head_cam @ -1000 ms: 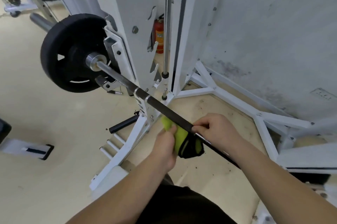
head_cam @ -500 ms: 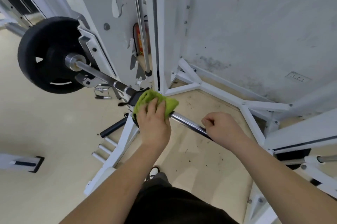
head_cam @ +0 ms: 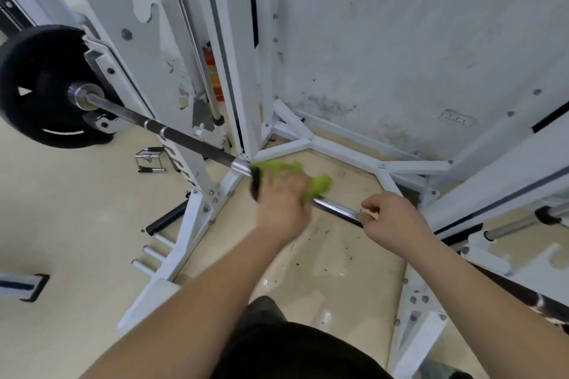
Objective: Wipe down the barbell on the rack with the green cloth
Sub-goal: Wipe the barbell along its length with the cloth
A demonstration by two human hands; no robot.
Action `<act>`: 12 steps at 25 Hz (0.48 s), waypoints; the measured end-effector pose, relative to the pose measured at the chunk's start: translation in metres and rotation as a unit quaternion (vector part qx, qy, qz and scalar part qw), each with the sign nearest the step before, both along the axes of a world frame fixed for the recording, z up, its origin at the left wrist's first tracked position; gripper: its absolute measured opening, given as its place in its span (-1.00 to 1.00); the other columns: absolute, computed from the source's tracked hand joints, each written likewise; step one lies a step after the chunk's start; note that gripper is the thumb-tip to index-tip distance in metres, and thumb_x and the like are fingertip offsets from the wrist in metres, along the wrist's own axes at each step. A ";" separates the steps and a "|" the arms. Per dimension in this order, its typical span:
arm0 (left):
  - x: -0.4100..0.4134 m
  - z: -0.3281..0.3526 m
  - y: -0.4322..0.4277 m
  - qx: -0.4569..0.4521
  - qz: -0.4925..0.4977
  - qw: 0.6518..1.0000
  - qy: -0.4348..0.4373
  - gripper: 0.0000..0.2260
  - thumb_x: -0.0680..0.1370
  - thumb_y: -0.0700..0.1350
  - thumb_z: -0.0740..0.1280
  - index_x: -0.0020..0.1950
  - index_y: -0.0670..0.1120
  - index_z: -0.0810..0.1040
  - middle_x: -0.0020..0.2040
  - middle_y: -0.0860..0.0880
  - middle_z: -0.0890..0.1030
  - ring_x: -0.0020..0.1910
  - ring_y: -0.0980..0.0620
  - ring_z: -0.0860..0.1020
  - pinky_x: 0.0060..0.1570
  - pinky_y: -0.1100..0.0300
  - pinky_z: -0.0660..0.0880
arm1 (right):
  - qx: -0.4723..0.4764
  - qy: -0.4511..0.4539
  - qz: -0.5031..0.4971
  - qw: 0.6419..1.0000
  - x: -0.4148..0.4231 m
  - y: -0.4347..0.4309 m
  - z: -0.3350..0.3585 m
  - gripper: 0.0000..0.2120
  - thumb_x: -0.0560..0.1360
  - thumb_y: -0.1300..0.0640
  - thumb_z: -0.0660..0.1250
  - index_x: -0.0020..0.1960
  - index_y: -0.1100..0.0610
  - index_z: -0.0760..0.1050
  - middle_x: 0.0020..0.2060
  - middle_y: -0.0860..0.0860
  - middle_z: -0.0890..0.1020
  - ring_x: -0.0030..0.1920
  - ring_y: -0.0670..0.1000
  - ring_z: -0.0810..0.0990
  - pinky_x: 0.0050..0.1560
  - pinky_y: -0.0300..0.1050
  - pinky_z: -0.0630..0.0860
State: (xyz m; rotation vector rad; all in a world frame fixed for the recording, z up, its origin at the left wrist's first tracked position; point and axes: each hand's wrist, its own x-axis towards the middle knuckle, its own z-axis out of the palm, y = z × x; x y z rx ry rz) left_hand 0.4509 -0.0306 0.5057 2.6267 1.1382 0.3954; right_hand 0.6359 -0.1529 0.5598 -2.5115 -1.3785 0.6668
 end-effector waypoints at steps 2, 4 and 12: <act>0.022 -0.007 -0.043 -0.031 -0.174 0.983 -0.048 -0.72 0.59 0.01 0.31 0.29 0.08 0.60 0.26 0.06 0.63 0.38 -0.04 0.48 0.52 -0.15 0.15 | -0.018 0.001 0.007 1.000 0.010 -0.014 0.003 -0.63 0.44 0.12 0.38 0.25 0.01 0.64 0.16 0.00 0.62 0.11 0.06 0.61 0.06 0.02 0.61; 0.023 -0.010 -0.025 -0.004 -0.189 0.981 -0.038 -0.67 0.57 0.04 0.34 0.34 0.09 0.59 0.31 0.09 0.62 0.39 -0.02 0.49 0.53 -0.17 0.14 | -0.041 -0.013 0.009 0.999 0.020 -0.029 0.006 -0.51 0.40 0.13 0.38 0.34 -0.01 0.59 0.20 -0.03 0.58 0.18 0.05 0.58 0.08 0.02 0.60; 0.067 -0.014 -0.101 0.009 -0.070 0.996 -0.060 -0.63 0.46 -0.12 0.38 0.28 -0.01 0.61 0.23 0.01 0.64 0.33 -0.13 0.49 0.51 -0.31 0.14 | 0.045 -0.071 -0.055 0.995 0.042 -0.082 -0.024 -0.68 0.50 0.08 0.40 0.24 0.06 0.64 0.02 0.01 0.59 0.09 0.09 0.57 -0.10 -0.04 0.55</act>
